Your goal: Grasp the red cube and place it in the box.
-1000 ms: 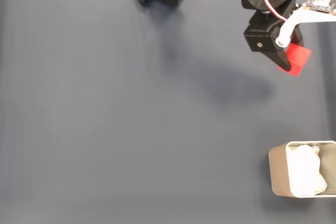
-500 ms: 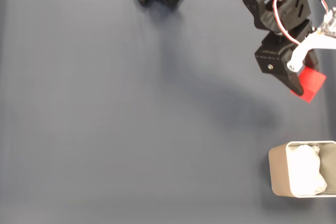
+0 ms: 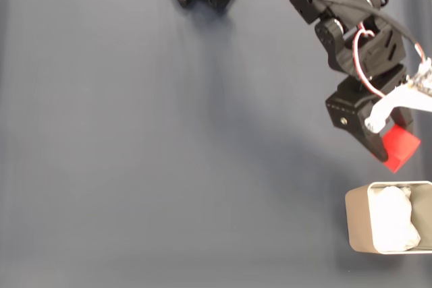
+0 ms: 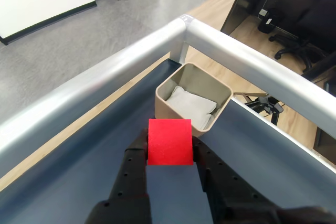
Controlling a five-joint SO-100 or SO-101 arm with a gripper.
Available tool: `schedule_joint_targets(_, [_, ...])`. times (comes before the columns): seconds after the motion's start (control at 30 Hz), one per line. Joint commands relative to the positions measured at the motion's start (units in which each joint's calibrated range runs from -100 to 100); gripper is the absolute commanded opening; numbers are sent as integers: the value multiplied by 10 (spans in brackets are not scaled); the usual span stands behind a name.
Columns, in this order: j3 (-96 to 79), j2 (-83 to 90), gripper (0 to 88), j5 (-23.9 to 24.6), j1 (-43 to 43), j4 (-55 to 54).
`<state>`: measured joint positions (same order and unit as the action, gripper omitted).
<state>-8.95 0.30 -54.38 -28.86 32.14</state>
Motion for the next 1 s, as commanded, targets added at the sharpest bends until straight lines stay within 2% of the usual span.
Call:
schedule_joint_targets(0.0, [68,-12,25,1,10,6])
schedule_joint_targets(0.27, [131,-63,24,-2,28,8])
schedule_joint_targets(0.97, [282,-180,24,30,34,8])
